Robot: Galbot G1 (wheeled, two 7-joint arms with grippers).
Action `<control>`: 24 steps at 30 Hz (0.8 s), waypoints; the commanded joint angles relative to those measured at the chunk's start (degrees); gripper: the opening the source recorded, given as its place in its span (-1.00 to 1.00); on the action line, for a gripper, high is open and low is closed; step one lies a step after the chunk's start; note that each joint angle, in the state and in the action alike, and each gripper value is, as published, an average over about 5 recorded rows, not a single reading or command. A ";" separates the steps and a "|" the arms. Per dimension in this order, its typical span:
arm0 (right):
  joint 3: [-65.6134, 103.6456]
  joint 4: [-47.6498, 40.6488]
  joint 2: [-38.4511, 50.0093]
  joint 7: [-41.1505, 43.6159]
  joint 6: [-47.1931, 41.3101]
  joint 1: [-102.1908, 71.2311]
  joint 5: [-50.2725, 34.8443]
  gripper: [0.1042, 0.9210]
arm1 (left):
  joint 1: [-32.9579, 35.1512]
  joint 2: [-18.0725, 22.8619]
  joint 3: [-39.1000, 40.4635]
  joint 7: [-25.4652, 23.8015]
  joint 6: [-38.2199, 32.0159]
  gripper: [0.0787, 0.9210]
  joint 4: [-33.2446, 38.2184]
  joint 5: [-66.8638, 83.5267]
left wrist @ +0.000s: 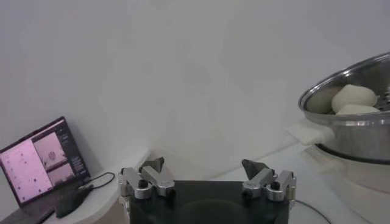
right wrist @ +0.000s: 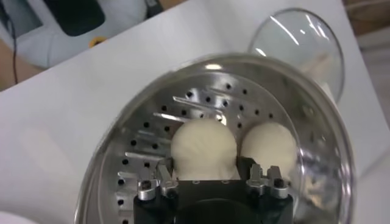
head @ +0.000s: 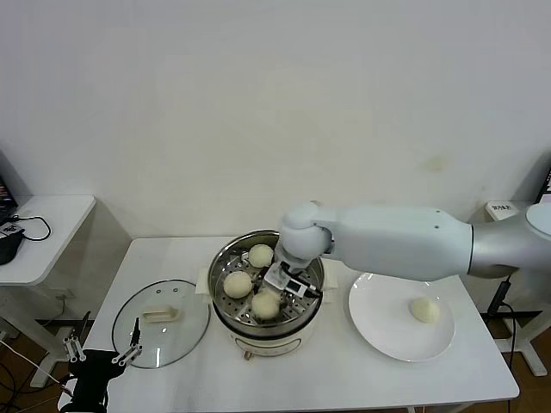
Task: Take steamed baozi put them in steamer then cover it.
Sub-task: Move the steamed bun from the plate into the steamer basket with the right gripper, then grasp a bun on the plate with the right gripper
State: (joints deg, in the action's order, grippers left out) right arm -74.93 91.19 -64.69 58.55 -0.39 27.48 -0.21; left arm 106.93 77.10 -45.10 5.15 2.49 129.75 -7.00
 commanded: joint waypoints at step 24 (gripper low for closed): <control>11.87 -0.53 8.96 3.81 -5.99 5.61 -2.64 0.76 | -0.43 -0.29 0.33 -0.11 -0.07 0.77 -0.02 -0.31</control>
State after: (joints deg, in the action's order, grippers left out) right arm -70.08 91.09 -60.83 60.53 -0.08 31.06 -1.06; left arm 106.46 76.93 -44.84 5.06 2.42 129.64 -7.20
